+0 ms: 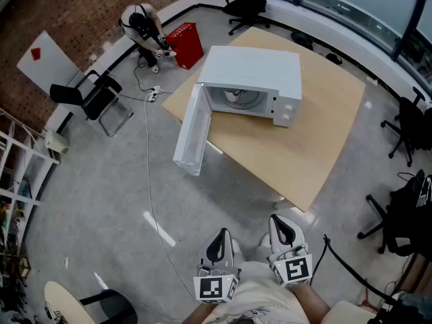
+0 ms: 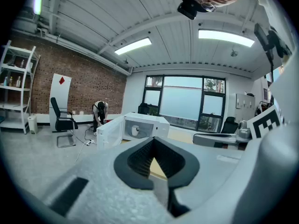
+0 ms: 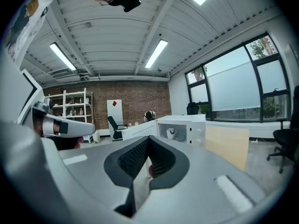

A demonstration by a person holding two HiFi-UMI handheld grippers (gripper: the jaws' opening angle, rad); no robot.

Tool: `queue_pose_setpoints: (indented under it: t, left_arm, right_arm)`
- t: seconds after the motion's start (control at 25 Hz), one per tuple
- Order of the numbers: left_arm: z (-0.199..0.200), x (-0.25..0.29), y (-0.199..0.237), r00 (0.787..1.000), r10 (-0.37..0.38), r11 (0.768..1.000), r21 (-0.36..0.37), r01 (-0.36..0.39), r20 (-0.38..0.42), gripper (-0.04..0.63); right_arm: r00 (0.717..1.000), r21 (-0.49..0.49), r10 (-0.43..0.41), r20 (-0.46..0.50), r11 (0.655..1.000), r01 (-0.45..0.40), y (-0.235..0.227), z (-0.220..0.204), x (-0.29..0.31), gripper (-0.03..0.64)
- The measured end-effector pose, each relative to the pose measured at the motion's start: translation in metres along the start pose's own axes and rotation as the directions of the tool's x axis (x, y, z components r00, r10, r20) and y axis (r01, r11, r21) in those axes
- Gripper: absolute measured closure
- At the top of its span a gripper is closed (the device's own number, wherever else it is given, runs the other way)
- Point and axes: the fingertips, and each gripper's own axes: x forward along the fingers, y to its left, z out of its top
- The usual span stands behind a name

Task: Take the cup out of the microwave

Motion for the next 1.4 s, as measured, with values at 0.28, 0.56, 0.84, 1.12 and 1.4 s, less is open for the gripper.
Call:
queue_pose_setpoints:
  t: [0.28, 0.56, 0.84, 1.12, 1.4]
  left_arm:
    - [-0.002, 0.002, -0.014, 1.000, 0.022, 1.000, 0.003, -0.022, -0.002, 0.592]
    - [-0.002, 0.005, -0.022, 0.999, 0.050, 0.999, 0.007, -0.050, -0.004, 0.592]
    - [-0.004, 0.013, -0.038, 0.997, 0.076, 0.997, -0.009, -0.076, 0.011, 0.592]
    - [-0.007, 0.026, -0.035, 0.995, 0.099, 0.995, -0.019, -0.099, -0.002, 0.592]
    - [0.004, 0.075, 0.013, 0.996, 0.090, 0.996, -0.028, -0.090, -0.018, 0.592]
  right_arm:
    - [1.000, 0.000, 0.010, -0.002, 1.000, -0.010, -0.015, -0.001, -0.006, 0.612]
    - [0.997, 0.053, 0.079, 0.015, 0.995, -0.079, -0.021, -0.001, -0.005, 0.612]
    - [0.995, 0.026, 0.097, 0.029, 0.995, -0.098, -0.041, 0.001, -0.007, 0.611]
    - [0.993, 0.013, 0.117, 0.006, 0.993, -0.117, -0.053, -0.002, 0.010, 0.611]
    - [0.995, 0.001, 0.101, 0.003, 0.995, -0.101, -0.049, 0.005, 0.072, 0.611]
